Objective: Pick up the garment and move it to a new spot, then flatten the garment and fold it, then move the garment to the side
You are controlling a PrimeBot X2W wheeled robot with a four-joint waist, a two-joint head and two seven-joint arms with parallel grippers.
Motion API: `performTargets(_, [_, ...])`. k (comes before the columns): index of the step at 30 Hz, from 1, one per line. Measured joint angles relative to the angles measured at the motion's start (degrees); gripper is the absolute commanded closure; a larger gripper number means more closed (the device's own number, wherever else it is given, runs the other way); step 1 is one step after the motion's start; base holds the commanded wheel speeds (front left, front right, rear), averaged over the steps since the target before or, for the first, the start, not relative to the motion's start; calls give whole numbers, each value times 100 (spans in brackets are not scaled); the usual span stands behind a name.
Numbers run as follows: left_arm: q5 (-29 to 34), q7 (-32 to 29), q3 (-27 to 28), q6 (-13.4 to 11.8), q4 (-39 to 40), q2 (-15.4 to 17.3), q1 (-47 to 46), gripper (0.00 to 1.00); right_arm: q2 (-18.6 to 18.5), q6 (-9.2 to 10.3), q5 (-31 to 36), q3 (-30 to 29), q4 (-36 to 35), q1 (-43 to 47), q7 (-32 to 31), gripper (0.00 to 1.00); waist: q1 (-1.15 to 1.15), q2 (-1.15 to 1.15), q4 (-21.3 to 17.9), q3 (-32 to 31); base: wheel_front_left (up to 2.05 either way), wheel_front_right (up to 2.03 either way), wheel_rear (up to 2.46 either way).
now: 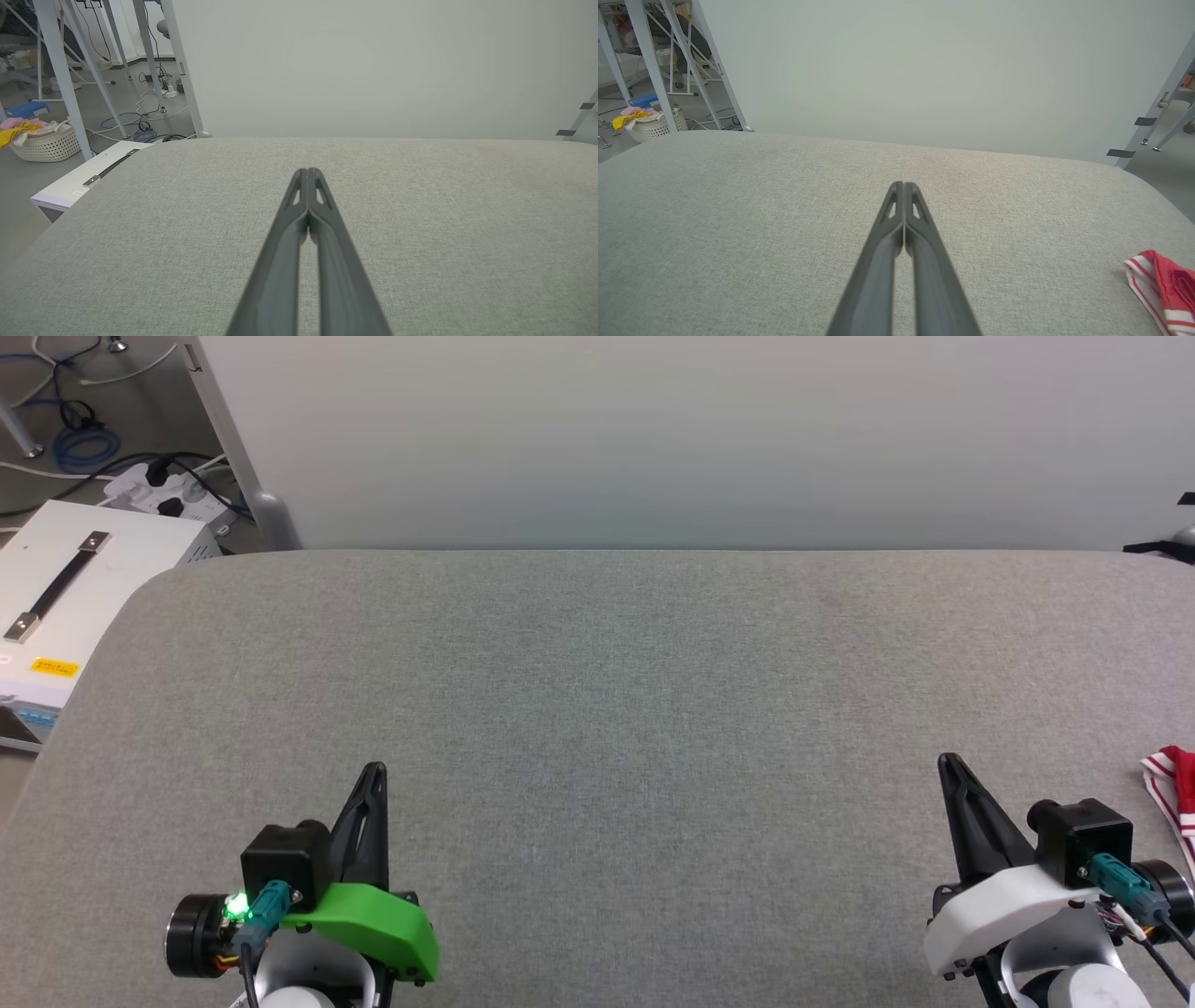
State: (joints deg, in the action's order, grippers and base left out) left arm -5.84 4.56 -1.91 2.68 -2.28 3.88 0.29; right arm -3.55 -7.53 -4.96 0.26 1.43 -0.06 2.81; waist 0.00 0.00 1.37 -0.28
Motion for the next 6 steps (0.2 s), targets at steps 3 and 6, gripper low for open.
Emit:
performTargets(3, [35, -18, 15, -25, 16, -3, 0, 100, 3, 0, 29, -1, -5, 0, -12, 100, 0, 0, -11, 2, 0, 0, 0])
performTargets(6, [98, -67, 34, -43, 46, -15, 0, 100, 7, 0, 81, -4, -23, 0, -44, 100, 0, 0, -28, 5, 0, 0, 0])
